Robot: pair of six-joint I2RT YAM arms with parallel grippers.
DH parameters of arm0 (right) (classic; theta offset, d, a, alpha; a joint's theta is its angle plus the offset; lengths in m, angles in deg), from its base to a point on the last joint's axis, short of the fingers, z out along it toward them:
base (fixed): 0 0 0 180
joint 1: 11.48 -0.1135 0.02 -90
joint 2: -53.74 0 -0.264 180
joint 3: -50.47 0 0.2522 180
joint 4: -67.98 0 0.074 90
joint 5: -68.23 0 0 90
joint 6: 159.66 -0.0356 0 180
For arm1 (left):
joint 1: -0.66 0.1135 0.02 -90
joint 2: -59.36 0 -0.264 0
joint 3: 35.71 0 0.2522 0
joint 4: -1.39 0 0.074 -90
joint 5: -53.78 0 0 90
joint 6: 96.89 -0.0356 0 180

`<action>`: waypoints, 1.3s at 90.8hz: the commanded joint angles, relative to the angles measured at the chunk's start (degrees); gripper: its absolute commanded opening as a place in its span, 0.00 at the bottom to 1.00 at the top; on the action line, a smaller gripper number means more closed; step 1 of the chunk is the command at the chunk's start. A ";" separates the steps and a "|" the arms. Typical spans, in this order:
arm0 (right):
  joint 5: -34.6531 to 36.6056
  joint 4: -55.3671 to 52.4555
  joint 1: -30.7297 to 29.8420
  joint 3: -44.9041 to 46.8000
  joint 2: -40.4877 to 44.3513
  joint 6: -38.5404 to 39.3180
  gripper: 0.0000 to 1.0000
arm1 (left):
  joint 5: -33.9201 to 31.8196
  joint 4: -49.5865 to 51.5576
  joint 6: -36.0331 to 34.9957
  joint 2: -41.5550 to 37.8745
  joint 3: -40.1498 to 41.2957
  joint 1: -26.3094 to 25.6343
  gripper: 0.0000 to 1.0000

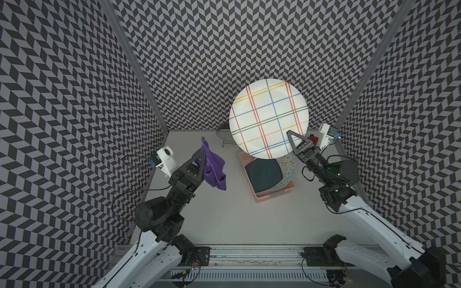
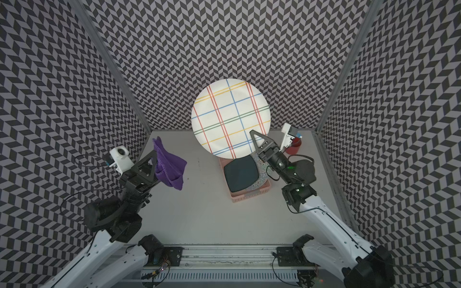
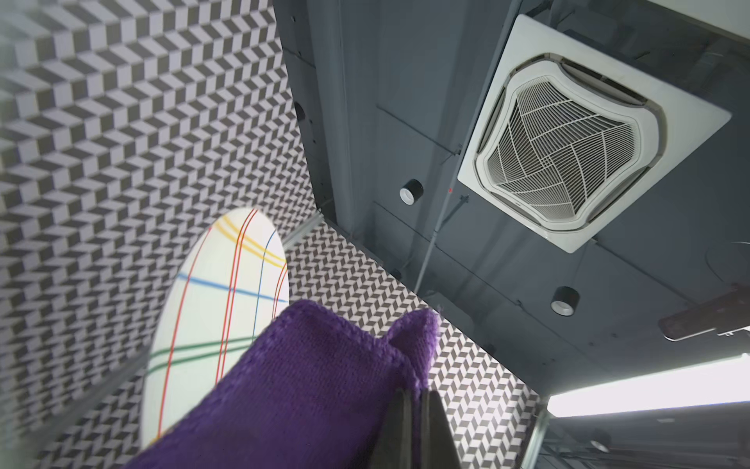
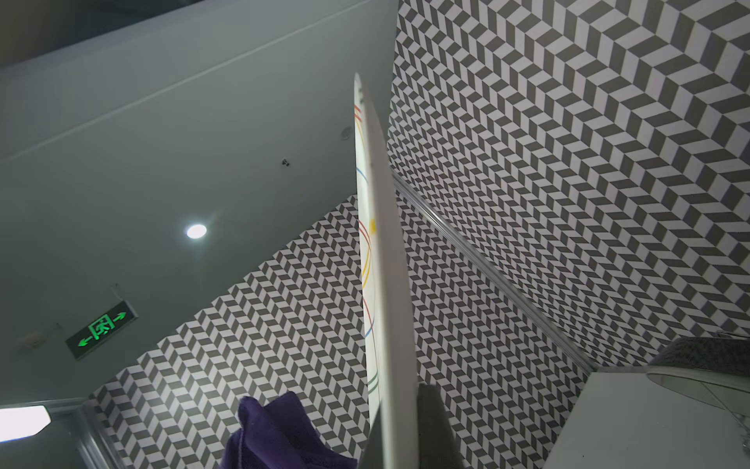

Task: Wipe the wet plate dry
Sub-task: Wipe the plate with towel, then place the plate at the center of the board.

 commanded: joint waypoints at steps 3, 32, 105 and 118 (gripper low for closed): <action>1.58 -9.14 -4.16 -0.33 -2.32 8.68 0.00 | -13.89 28.54 -22.07 -2.51 -7.06 -0.22 0.00; 13.72 -14.47 -19.85 -1.04 -20.35 10.45 0.00 | -18.38 54.58 -34.14 7.67 -25.70 -0.20 0.00; 14.76 -21.18 -26.79 -18.41 -58.45 0.17 0.41 | -17.28 56.11 -34.06 14.77 -19.66 0.31 0.00; 15.47 -25.67 -26.95 -18.80 -58.19 0.42 0.54 | -17.71 55.56 -34.12 14.84 -18.76 0.54 0.00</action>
